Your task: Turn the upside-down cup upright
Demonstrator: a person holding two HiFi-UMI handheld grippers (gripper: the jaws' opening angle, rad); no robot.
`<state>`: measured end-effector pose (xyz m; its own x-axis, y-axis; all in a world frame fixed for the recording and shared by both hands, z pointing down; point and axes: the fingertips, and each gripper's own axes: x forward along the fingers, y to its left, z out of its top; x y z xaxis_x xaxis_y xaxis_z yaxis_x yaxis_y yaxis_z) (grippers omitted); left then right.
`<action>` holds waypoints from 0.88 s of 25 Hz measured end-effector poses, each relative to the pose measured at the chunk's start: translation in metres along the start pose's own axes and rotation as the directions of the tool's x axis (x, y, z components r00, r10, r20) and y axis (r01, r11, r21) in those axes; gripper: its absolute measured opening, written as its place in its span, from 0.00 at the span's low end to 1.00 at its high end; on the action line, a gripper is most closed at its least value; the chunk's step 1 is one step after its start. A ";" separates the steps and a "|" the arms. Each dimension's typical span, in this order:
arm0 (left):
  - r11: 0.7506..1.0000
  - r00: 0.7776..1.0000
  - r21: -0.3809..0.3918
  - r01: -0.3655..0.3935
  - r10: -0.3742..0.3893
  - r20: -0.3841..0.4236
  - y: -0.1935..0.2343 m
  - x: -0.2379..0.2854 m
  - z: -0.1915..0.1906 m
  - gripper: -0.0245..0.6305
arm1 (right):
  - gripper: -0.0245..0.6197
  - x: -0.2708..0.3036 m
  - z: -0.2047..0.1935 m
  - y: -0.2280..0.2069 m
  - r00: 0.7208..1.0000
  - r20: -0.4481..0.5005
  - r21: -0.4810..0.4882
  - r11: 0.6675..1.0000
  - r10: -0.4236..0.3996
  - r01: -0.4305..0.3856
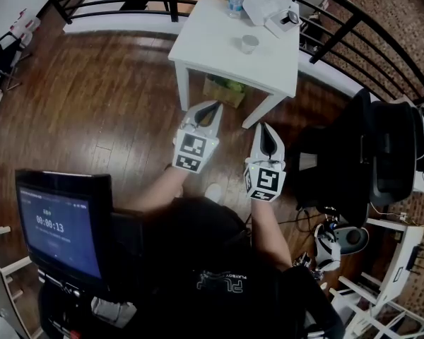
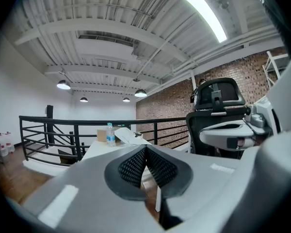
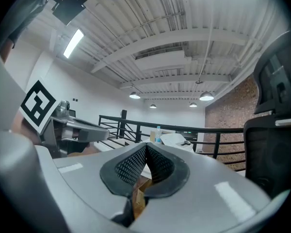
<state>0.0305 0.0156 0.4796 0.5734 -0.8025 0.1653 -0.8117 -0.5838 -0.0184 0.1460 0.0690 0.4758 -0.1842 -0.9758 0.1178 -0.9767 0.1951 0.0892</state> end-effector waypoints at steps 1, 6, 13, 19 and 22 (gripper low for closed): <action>1.000 1.000 0.004 0.002 -0.002 0.010 0.000 0.003 0.006 0.04 | 0.06 0.001 0.000 -0.002 1.000 0.001 0.000 1.000 -0.007 0.007; 1.000 0.999 0.017 0.012 -0.013 0.045 0.007 -0.006 0.022 0.04 | 0.06 0.002 0.002 0.010 1.000 -0.004 -0.003 1.000 -0.019 0.019; 0.999 0.999 0.023 0.026 -0.027 0.045 0.015 -0.020 0.023 0.04 | 0.06 -0.001 0.009 0.023 0.999 -0.011 -0.006 0.999 -0.042 0.042; 1.000 0.999 0.017 0.023 -0.024 0.044 0.017 -0.025 0.020 0.04 | 0.06 -0.004 0.004 0.028 0.999 -0.022 -0.022 0.999 -0.049 0.049; 0.999 0.999 0.017 0.027 -0.027 0.039 0.015 -0.025 0.017 0.04 | 0.06 -0.006 0.003 0.033 0.999 -0.021 -0.047 0.998 -0.046 0.045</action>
<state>0.0060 0.0246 0.4581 0.5993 -0.7904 0.1269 -0.7941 -0.6070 -0.0311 0.1148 0.0814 0.4748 -0.1370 -0.9815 0.1339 -0.9778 0.1556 0.1403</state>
